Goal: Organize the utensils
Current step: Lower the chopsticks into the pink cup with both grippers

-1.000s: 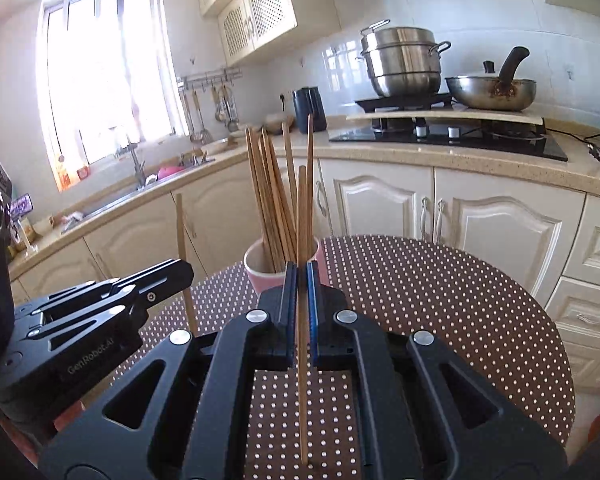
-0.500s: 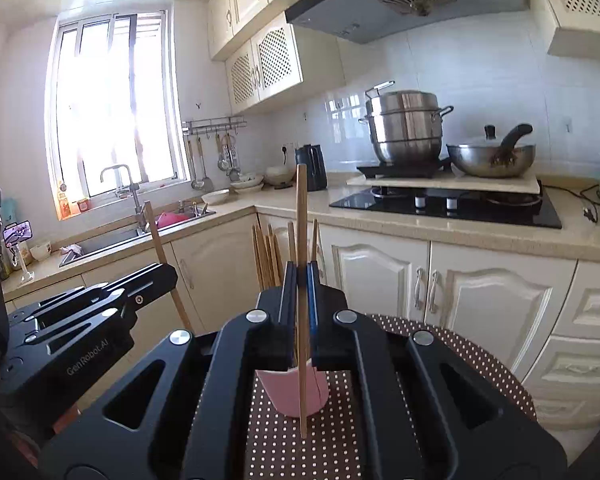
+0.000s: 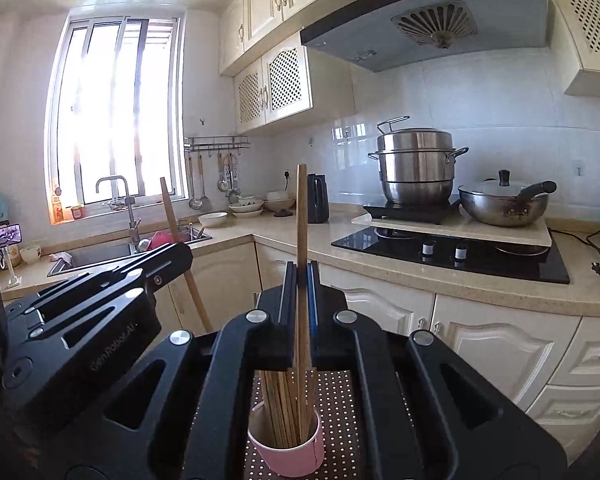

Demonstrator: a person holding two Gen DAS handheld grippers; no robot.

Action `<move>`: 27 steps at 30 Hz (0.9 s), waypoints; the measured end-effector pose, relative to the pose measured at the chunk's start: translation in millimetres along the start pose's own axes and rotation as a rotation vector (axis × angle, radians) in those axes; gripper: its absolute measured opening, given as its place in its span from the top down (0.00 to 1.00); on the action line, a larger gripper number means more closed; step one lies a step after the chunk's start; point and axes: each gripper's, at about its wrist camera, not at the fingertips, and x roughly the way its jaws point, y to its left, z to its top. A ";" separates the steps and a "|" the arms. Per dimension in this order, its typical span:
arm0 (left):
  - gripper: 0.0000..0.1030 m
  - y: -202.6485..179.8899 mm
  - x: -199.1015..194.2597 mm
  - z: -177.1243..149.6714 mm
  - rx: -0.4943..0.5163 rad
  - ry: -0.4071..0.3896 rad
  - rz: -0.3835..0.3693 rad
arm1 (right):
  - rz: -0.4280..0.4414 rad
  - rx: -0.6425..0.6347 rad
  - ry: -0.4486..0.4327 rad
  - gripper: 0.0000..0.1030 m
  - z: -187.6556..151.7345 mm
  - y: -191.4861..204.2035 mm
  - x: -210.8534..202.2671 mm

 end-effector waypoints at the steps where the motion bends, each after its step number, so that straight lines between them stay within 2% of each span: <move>1: 0.94 1.3 6.0 -3.6 -0.003 0.010 -0.002 | -0.003 0.011 0.016 0.95 -4.3 -3.2 6.7; 8: 0.94 5.3 37.9 -41.4 0.006 0.097 0.009 | 0.000 0.100 0.138 0.95 -40.2 -22.2 42.6; 16: 0.94 16.4 57.3 -82.1 0.003 0.179 0.042 | 0.022 0.097 0.257 0.94 -77.0 -22.8 60.4; 20: 0.93 21.6 58.3 -96.8 0.017 0.174 0.068 | 0.042 0.102 0.297 0.94 -93.3 -23.1 64.7; 27: 0.92 28.3 55.4 -103.7 0.015 0.188 0.081 | 0.067 0.107 0.365 0.94 -107.4 -23.6 66.2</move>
